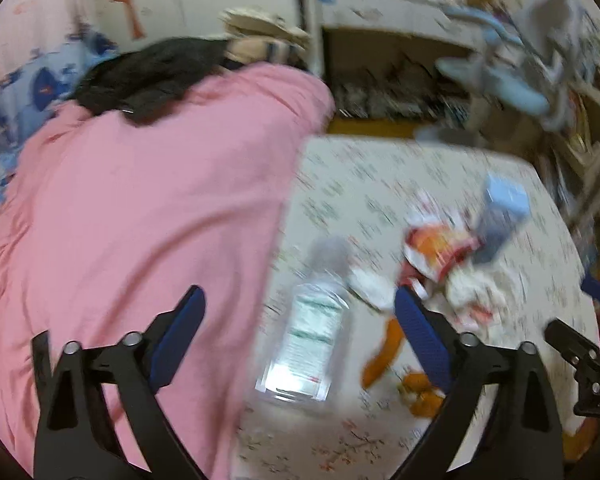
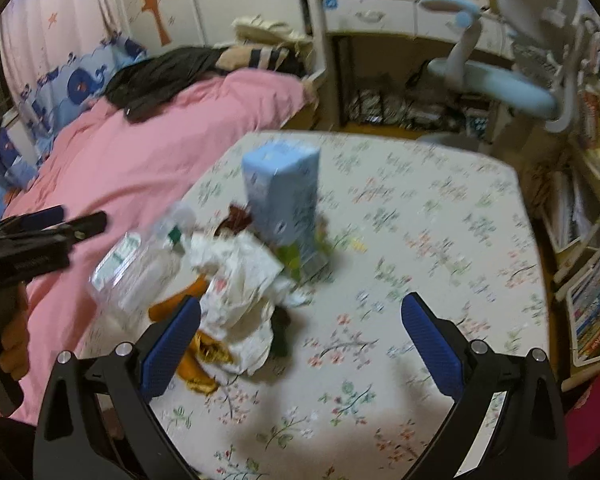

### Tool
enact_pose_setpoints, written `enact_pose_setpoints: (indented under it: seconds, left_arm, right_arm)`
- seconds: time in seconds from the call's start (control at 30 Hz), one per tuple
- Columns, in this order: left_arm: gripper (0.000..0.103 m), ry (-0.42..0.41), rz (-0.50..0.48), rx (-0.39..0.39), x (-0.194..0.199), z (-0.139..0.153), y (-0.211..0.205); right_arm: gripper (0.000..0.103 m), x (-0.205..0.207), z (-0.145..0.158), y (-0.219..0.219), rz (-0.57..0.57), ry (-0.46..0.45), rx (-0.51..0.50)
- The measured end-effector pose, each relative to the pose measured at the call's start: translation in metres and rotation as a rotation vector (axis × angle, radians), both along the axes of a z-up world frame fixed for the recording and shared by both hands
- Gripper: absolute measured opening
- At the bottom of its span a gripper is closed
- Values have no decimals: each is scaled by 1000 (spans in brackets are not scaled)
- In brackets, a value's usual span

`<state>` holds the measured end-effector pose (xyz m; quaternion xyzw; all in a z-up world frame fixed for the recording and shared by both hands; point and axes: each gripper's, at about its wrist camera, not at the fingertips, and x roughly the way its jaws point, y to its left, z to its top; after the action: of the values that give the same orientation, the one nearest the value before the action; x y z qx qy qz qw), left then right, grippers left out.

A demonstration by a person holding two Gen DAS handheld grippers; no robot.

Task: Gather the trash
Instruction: 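Grasp the clear plastic bottle with the left tool while the right grasps an orange sausage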

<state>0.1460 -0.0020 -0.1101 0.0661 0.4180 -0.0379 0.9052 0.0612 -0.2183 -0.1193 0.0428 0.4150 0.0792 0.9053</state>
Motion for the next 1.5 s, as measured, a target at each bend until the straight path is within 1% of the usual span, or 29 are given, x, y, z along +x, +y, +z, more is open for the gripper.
enact_pose_setpoints:
  seconds: [0.07,0.1,0.13,0.23,0.3,0.37,0.4,0.43,0.47,0.53,0.57,0.6,0.67,0.73,0.77,0.83,0.87,0.9,0.93,1.0,1.03,1.1,1.2,1.23,1.27,1.3,1.33,1.4,1.5]
  left_arm:
    - [80,53,-62,24,5,-16,-16]
    - [76,77,-88,40,7,-25,-23]
    - [75,99,-111,56,10,-34,-31]
    - [69,126,-154,64,14,-49,-45]
    - [68,107,-174,115,11,-53,-54]
    - [66,97,-192,140,7,-53,-59]
    - [60,96,-190,136,6,-50,-58]
    - [59,96,-191,123,5,-48,-56]
    - [58,84,-194,92,4,-42,-54]
    - [58,49,-196,62,0,-27,-48]
    - [58,41,-197,51,-1,-22,-44]
    - [58,30,-191,32,-2,-15,-38]
    - [58,28,-147,0,0,-8,-22]
    - [58,53,-110,-3,6,-12,-9]
    - [58,76,-84,-3,10,-16,-1]
    - [58,124,-70,-21,17,-23,9]
    - [58,133,-74,-24,18,-27,10]
    - [58,145,-80,-25,19,-31,11]
    - [58,162,-88,-20,20,-35,11]
    - [58,178,-95,5,20,-44,9]
    - [58,192,-94,22,21,-50,10]
    - [58,215,-87,10,25,-57,12]
    - [58,238,-91,-21,31,-64,14]
    - [58,239,-93,-19,30,-64,13]
    - [55,236,-98,-13,30,-64,11]
    - [54,229,-101,-9,30,-63,9]
    - [53,223,-102,-13,29,-62,7]
    - [53,222,-113,-19,27,-59,4]
    - [52,199,-122,-12,24,-53,0]
  right_arm:
    - [97,-1,-4,3,7,12,-15]
    - [97,-1,-4,2,3,12,-15]
    - [97,-1,-3,0,-3,10,-7]
    - [97,0,-2,-10,-24,10,47]
    - [97,1,-2,-15,-35,10,82]
    - [96,1,0,-20,-40,7,118]
    - [96,2,0,-22,-46,5,128]
    - [96,2,1,-22,-50,0,134]
    - [96,2,1,-22,-51,-4,138]
    - [95,3,3,-21,-54,-15,149]
    - [94,4,4,-21,-52,-16,158]
    - [88,5,4,-20,-43,-12,178]
    - [83,5,8,-14,-3,-11,191]
    - [77,3,11,0,50,-14,155]
    - [71,1,11,8,101,-14,154]
    - [70,-2,12,24,209,-34,154]
    - [70,-5,14,34,265,-47,144]
    - [70,-9,14,48,340,-57,117]
    - [70,-11,13,60,389,-60,89]
    - [70,-11,3,83,460,-42,10]
    - [69,-8,-4,91,475,-25,-25]
    - [55,0,-18,100,481,19,-75]
    - [46,9,-39,99,464,92,-129]
    - [44,13,-44,96,457,113,-130]
    - [40,16,-49,92,445,131,-129]
    - [33,16,-50,89,437,139,-122]
    - [29,18,-51,84,429,149,-106]
    - [15,19,-52,76,421,159,-91]
    - [6,18,-53,75,428,172,-67]
